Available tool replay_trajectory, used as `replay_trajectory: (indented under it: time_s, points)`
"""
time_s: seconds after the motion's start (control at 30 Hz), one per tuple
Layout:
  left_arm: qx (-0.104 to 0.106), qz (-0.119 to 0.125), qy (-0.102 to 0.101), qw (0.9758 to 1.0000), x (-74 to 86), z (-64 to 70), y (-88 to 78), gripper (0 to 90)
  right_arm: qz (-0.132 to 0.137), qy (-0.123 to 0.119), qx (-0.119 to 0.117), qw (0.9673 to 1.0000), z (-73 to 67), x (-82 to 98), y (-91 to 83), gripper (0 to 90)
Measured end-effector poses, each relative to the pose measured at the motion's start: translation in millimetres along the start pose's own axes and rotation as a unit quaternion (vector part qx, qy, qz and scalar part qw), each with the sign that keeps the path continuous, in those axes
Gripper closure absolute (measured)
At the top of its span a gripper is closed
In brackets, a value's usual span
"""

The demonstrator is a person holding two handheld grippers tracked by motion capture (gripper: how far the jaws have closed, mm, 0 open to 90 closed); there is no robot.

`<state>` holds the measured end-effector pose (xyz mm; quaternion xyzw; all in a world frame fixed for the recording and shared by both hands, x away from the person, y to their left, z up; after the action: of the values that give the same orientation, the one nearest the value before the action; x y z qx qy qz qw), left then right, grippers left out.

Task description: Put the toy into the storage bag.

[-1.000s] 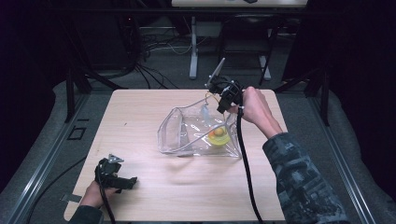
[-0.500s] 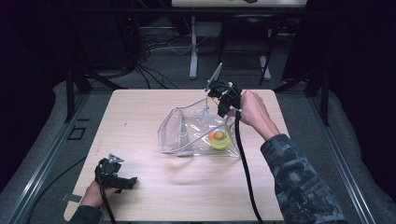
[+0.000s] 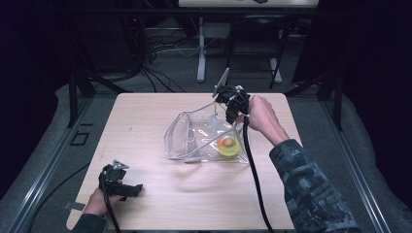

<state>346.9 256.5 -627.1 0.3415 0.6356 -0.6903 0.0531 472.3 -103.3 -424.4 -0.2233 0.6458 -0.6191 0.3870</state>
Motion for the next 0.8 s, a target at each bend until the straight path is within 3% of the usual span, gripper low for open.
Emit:
replay_trajectory:
  time_s: [0.33,0.53,0.7,0.8]
  points:
    - [0.000,0.000,0.000,1.0000,0.0,0.0,0.0,0.0,-0.007,0.003,-0.004,1.0000,-0.1,1.8,3.9,87.5]
    - [0.000,0.000,0.000,1.0000,0.0,0.0,0.0,0.0,0.007,0.002,-0.001,1.0000,-0.9,0.2,-0.2,85.7]
    - [0.000,0.000,0.000,1.0000,0.0,0.0,0.0,0.0,0.023,-0.003,0.002,0.9997,-2.1,-0.7,-9.3,78.2]
    - [0.000,0.000,0.000,1.0000,0.0,0.0,0.0,0.0,0.055,-0.001,-0.001,0.9985,-3.6,-1.5,-19.3,66.2]
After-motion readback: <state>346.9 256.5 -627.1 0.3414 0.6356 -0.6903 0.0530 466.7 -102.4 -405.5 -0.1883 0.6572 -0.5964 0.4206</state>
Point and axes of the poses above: each handheld gripper's, and its own axes: y roughly forward along the jaws, x roughly out of its underside, z roughly to its right, the point moved 6 cm from there along y, roughly forward along the jaws, and after that the axes turned 3 degrees about -x, right-handed, at the moved point
